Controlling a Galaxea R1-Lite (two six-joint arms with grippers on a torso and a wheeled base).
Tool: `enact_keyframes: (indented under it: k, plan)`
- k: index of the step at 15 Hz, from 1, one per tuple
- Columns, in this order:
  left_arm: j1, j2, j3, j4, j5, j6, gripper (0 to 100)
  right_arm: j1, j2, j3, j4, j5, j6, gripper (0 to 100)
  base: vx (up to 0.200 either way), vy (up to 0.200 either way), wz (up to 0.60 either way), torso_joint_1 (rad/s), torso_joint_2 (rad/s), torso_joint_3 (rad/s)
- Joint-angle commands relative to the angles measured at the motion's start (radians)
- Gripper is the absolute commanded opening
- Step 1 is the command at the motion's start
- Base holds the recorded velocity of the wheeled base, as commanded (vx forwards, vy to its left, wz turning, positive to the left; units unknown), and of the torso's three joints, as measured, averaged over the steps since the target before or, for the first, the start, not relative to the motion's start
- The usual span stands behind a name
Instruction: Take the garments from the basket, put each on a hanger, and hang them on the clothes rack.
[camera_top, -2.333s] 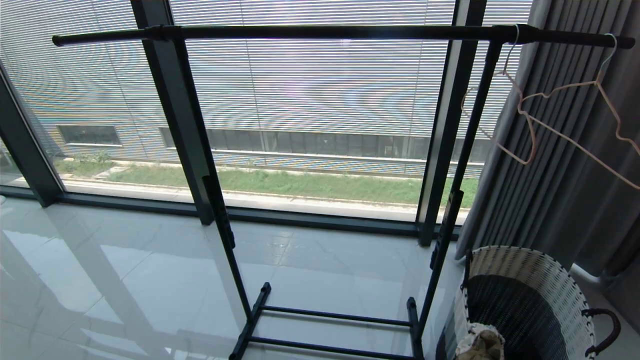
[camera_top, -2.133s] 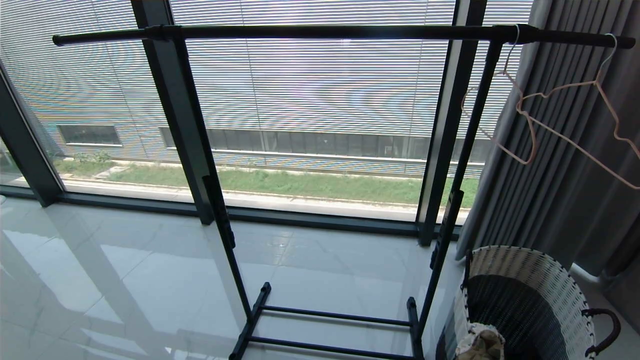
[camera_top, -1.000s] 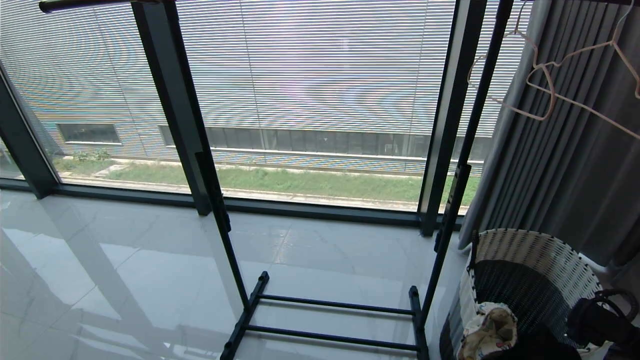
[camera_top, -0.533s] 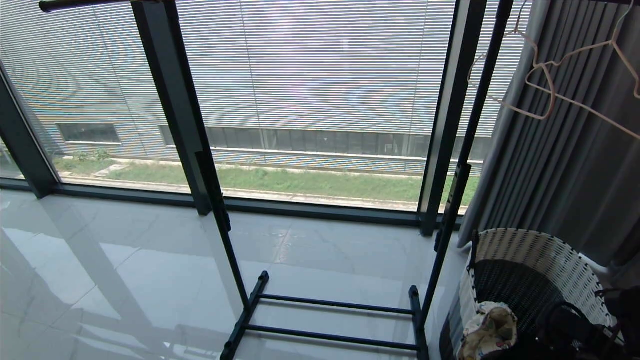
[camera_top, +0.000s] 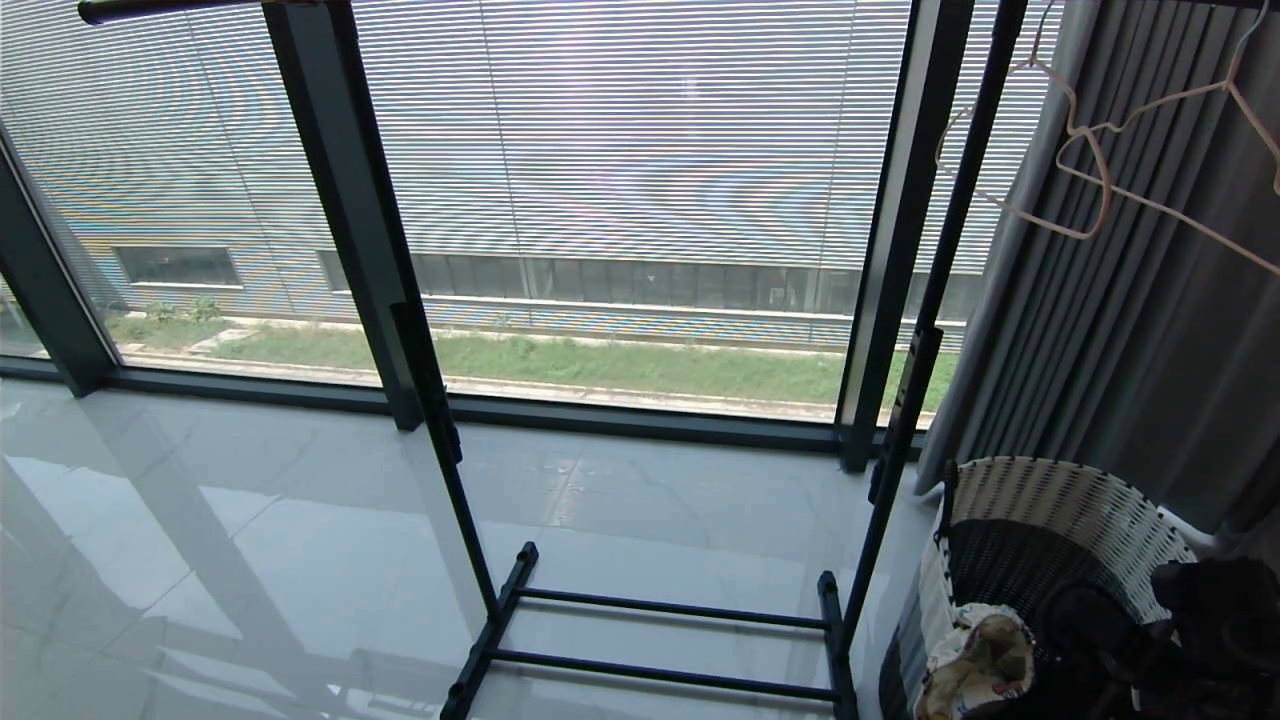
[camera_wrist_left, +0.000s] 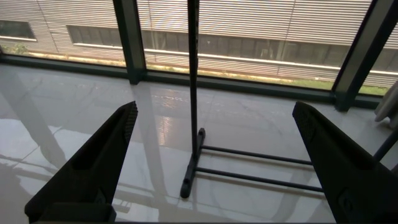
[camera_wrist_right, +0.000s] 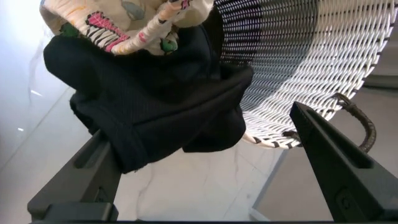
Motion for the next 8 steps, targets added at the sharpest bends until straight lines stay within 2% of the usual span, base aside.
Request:
enact_keyframes:
  k: [1,3,4,8]
  plan:
    - [0.0,0.0,0.0,0.0,0.0,0.0,100,0.0,0.045,-0.001,-0.006,-0.001,-0.001,100,0.0,0.0,0.0,0.0,0.0,0.0]
    - [0.0,0.0,0.0,0.0,0.0,0.0,100,0.0,0.045,-0.001,-0.014,-0.001,-0.001,100,0.0,0.0,0.0,0.0,0.0,0.0]
    - [0.0,0.0,0.0,0.0,0.0,-0.001,100,-0.003,0.045,0.0,-0.021,-0.001,-0.001,0,0.0,0.0,0.0,0.0,0.0,0.0]
    - [0.0,0.0,0.0,0.0,0.0,-0.006,100,-0.011,0.037,0.005,-0.04,-0.006,0.001,0,0.0,0.0,0.0,0.0,0.0,0.0]
